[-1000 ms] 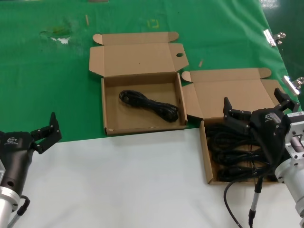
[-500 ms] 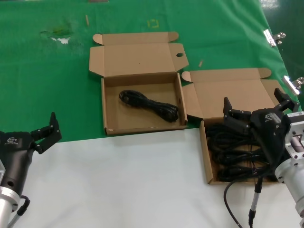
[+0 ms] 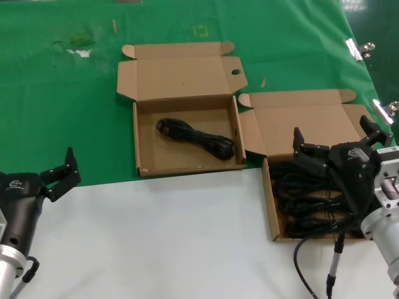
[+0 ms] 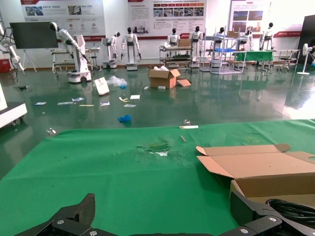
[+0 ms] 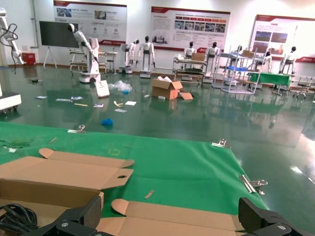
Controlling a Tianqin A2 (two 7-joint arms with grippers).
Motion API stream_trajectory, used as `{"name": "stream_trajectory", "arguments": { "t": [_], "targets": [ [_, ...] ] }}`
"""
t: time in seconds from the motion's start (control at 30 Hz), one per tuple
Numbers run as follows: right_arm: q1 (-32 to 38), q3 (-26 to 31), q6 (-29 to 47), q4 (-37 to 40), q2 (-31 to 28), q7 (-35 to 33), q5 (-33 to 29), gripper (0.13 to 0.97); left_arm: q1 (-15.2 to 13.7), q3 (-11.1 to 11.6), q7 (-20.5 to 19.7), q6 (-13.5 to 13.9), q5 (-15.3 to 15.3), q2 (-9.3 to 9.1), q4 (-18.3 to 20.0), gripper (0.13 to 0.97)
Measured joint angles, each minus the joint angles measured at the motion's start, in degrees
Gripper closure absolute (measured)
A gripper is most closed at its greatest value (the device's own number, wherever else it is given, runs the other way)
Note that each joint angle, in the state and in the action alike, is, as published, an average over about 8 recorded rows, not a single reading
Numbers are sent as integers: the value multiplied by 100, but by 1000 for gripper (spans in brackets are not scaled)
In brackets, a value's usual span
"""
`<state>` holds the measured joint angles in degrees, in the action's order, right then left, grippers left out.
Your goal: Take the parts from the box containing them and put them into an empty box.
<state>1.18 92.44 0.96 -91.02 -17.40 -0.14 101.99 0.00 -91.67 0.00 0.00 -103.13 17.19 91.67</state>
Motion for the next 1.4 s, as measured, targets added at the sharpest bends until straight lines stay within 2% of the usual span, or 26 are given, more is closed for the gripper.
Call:
{"name": "stream_trajectory", "arguments": {
  "t": [1.4],
  "targets": [
    [0,0,0,0,0,0,0,129,0,0,0,0,0,0,0,132]
  ]
}}
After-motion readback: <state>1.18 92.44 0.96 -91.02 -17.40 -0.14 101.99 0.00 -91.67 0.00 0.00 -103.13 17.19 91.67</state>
